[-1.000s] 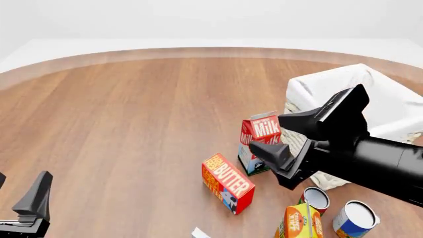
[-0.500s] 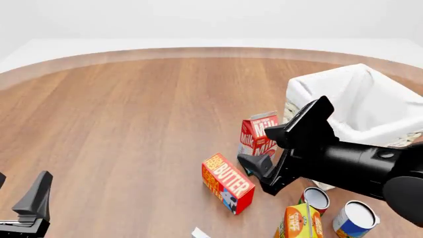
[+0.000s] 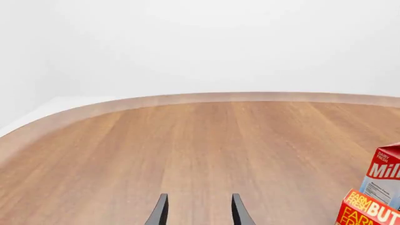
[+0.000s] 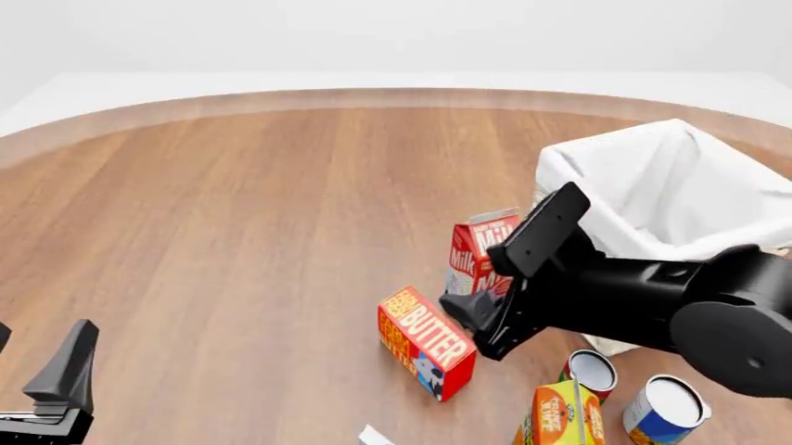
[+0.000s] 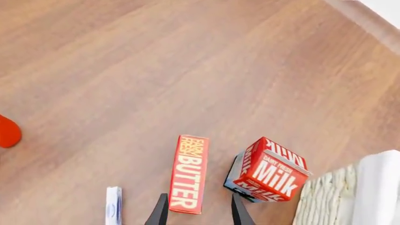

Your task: Pick up the cream cheese box and the butter, and put them in the basket.

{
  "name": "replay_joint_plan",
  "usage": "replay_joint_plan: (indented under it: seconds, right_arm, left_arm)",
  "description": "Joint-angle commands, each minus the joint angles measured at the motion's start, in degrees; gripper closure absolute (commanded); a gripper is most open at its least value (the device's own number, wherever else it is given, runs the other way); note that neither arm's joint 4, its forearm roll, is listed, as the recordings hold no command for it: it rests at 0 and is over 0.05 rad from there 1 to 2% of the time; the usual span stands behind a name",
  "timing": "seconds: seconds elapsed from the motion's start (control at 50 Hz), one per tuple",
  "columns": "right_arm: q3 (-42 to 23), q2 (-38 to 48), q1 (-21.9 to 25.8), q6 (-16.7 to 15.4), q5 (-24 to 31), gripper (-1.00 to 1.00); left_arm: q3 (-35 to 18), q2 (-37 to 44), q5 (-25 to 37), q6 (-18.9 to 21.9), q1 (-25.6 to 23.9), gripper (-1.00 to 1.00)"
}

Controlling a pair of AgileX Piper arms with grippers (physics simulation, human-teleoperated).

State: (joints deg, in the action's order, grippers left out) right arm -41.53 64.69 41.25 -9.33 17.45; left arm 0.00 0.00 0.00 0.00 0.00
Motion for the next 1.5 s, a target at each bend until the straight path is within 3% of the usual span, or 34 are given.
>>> replay_joint_plan:
  seconds: [0.02,0.24,0.9,1.5]
  right_arm:
    - [-1.4,2.6,0.1,-0.6,0.6,-1.0]
    - [-1.5,2.8,-0.5,-1.4,1.0,-1.0]
    - [-1.2,9.7,1.4,4.2,-4.3,-1.0]
    - [0.5,14.0,1.6,3.9,-7.4,-1.0]
  left_arm:
    - [0.0,0.0,0.0,0.0,0.0,-1.0]
    - [0.0,0.0,0.0,0.0,0.0,-1.0]
    - [0.0,0.0,0.0,0.0,0.0,-1.0]
    - [0.0,0.0,0.0,0.0,0.0,-1.0]
